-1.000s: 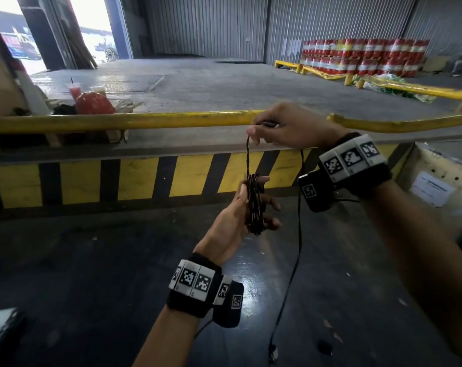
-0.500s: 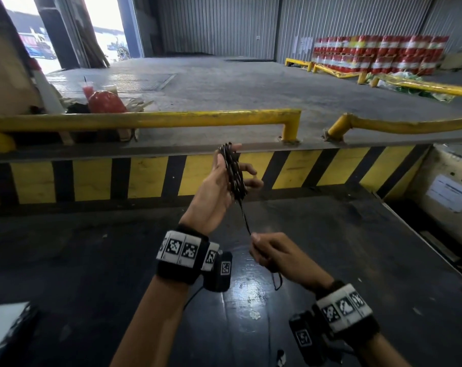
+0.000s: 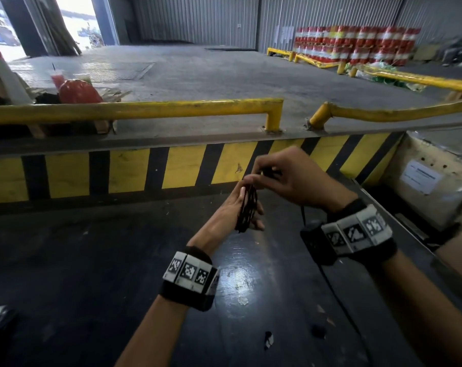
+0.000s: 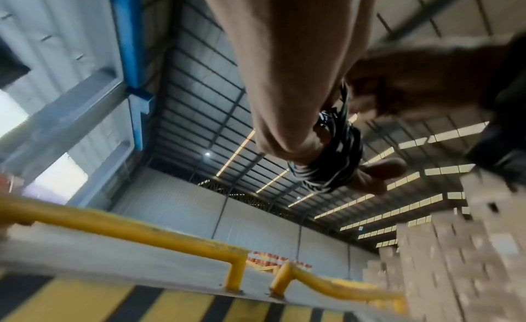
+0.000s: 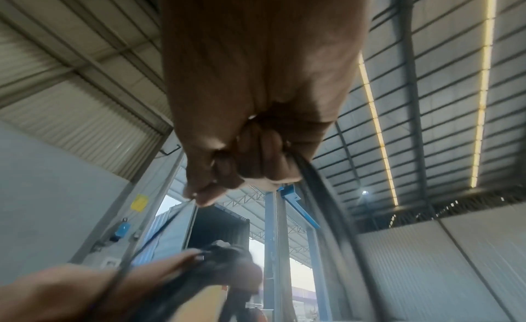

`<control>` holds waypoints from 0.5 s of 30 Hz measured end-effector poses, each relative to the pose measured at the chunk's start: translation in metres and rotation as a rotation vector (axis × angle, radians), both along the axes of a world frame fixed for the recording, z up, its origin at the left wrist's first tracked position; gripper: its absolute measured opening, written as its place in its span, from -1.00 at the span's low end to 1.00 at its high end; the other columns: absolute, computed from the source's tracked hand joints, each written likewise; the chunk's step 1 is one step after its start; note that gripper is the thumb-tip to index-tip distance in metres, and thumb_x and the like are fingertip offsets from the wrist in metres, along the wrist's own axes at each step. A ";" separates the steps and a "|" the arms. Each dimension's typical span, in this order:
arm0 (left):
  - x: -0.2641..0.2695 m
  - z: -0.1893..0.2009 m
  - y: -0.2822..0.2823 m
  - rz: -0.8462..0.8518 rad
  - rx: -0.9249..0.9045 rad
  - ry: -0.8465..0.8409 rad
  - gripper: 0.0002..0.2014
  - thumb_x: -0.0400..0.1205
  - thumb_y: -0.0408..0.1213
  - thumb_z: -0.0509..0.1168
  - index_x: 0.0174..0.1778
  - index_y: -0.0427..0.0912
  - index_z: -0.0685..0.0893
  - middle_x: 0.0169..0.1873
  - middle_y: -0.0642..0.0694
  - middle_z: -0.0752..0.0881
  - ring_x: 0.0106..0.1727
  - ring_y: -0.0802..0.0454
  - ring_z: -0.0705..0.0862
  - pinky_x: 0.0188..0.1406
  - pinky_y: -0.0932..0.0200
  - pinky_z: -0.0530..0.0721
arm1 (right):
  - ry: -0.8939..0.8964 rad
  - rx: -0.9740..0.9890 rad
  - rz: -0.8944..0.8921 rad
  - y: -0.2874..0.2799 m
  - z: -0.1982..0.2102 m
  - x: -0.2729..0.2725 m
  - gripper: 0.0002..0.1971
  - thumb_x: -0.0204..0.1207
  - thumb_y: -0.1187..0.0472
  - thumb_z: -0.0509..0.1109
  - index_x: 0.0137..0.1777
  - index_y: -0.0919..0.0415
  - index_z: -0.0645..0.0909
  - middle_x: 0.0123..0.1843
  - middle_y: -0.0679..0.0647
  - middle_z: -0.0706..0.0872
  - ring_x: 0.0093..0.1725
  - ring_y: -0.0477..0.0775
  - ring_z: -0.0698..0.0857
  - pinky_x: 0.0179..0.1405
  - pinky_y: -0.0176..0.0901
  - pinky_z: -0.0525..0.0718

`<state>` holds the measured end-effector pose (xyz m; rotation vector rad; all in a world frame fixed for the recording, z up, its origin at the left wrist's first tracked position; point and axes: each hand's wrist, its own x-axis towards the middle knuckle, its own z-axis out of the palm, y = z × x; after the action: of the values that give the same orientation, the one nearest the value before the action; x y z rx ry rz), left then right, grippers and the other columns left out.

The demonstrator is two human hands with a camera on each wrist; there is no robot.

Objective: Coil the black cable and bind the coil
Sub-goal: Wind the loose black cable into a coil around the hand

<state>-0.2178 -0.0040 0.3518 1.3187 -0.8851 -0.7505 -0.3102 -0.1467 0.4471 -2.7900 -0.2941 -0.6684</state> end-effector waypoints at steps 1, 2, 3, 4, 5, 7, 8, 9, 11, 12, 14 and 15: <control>-0.006 0.001 0.004 -0.020 -0.030 0.031 -0.58 0.86 -0.08 -0.17 0.59 -0.10 0.32 0.01 -0.37 0.64 -0.18 -0.20 0.74 -0.05 -0.02 0.80 | 0.002 -0.007 0.004 -0.004 0.007 0.004 -0.62 0.56 -0.17 0.30 -0.07 0.12 0.79 -0.28 -0.03 0.79 -0.36 -0.13 0.69 -0.38 -0.20 0.66; -0.011 0.002 0.009 -0.031 -0.055 0.067 -0.55 0.85 -0.06 -0.19 0.58 -0.13 0.35 0.02 -0.38 0.65 -0.15 -0.23 0.73 0.03 -0.11 0.77 | 0.010 -0.002 0.006 -0.009 0.011 0.008 -0.61 0.56 -0.17 0.32 -0.08 0.13 0.79 -0.28 -0.03 0.78 -0.35 -0.12 0.70 -0.38 -0.19 0.65; -0.016 0.003 0.015 -0.038 -0.078 0.102 -0.53 0.84 -0.02 -0.19 0.56 -0.12 0.38 0.03 -0.37 0.66 -0.12 -0.24 0.72 0.13 -0.26 0.68 | 0.020 0.018 0.015 -0.014 0.014 0.012 -0.61 0.55 -0.17 0.34 -0.09 0.16 0.79 -0.27 -0.02 0.79 -0.33 -0.10 0.71 -0.36 -0.14 0.66; -0.020 0.006 0.020 -0.046 -0.098 0.135 -0.52 0.84 0.01 -0.18 0.55 -0.11 0.41 0.04 -0.37 0.66 -0.09 -0.24 0.72 0.22 -0.40 0.60 | 0.033 0.056 0.032 -0.019 0.015 0.016 -0.60 0.55 -0.16 0.35 -0.10 0.19 0.78 -0.24 0.03 0.80 -0.29 -0.04 0.74 -0.31 -0.05 0.72; -0.022 0.010 0.024 -0.059 -0.113 0.157 -0.51 0.83 0.03 -0.17 0.54 -0.09 0.43 0.05 -0.36 0.67 -0.08 -0.24 0.72 0.29 -0.51 0.52 | 0.047 0.111 0.054 -0.023 0.013 0.021 -0.59 0.56 -0.13 0.37 -0.11 0.25 0.76 -0.22 0.10 0.80 -0.24 0.05 0.76 -0.23 0.03 0.77; -0.024 0.018 0.031 -0.091 -0.150 0.164 -0.51 0.82 0.03 -0.17 0.54 -0.08 0.44 0.06 -0.37 0.66 -0.09 -0.24 0.71 0.33 -0.54 0.47 | 0.075 0.271 0.102 -0.028 0.004 0.032 -0.58 0.63 -0.03 0.37 -0.13 0.41 0.69 -0.19 0.31 0.76 -0.19 0.20 0.76 -0.14 0.10 0.76; -0.024 0.022 0.034 -0.113 -0.177 0.165 -0.51 0.82 0.02 -0.17 0.54 -0.10 0.43 0.05 -0.38 0.65 -0.11 -0.24 0.71 0.30 -0.49 0.52 | 0.093 0.358 0.113 -0.030 -0.006 0.036 -0.58 0.68 0.04 0.34 -0.13 0.47 0.66 -0.18 0.40 0.72 -0.19 0.27 0.73 -0.16 0.10 0.70; -0.023 0.026 0.036 -0.135 -0.218 0.171 -0.50 0.82 0.01 -0.18 0.54 -0.12 0.41 0.05 -0.38 0.63 -0.12 -0.23 0.70 0.25 -0.40 0.57 | 0.102 0.435 0.111 -0.030 -0.017 0.040 -0.59 0.73 0.09 0.29 -0.11 0.49 0.65 -0.16 0.46 0.70 -0.20 0.32 0.70 -0.18 0.13 0.66; -0.022 0.032 0.037 -0.175 -0.282 0.203 -0.49 0.83 0.00 -0.19 0.59 -0.16 0.36 0.04 -0.37 0.63 -0.12 -0.20 0.70 0.15 -0.18 0.69 | 0.140 0.587 0.103 -0.025 -0.046 0.042 -0.56 0.73 0.03 0.23 0.02 0.46 0.70 -0.08 0.52 0.73 -0.16 0.32 0.71 -0.12 0.22 0.65; -0.021 0.033 0.036 -0.181 -0.298 0.217 -0.49 0.83 -0.01 -0.19 0.60 -0.15 0.35 0.04 -0.35 0.65 -0.10 -0.19 0.72 0.13 -0.10 0.71 | 0.150 0.660 0.102 -0.021 -0.061 0.042 -0.55 0.70 -0.02 0.24 0.06 0.40 0.73 -0.06 0.54 0.74 -0.15 0.28 0.71 -0.11 0.21 0.66; -0.014 0.032 0.032 -0.155 -0.327 0.250 -0.51 0.82 -0.02 -0.17 0.61 -0.10 0.36 0.05 -0.31 0.68 -0.04 -0.15 0.75 0.14 -0.03 0.74 | 0.182 0.831 0.085 -0.006 -0.092 0.039 -0.76 0.72 0.12 0.27 -0.01 0.07 0.79 -0.16 0.41 0.78 -0.25 0.18 0.64 -0.27 0.06 0.63; -0.008 0.031 0.031 -0.128 -0.343 0.263 -0.51 0.82 -0.02 -0.17 0.62 -0.08 0.35 0.05 -0.29 0.69 -0.01 -0.13 0.76 0.14 0.00 0.75 | 0.195 0.881 0.057 0.005 -0.104 0.037 -0.68 0.74 0.25 0.24 -0.11 -0.06 0.76 -0.29 0.20 0.77 -0.35 0.09 0.59 -0.37 -0.06 0.56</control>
<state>-0.2259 0.0268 0.3831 0.8456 -0.8459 -0.8092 -0.2729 -0.1421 0.3427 -1.9668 -0.0175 -0.3709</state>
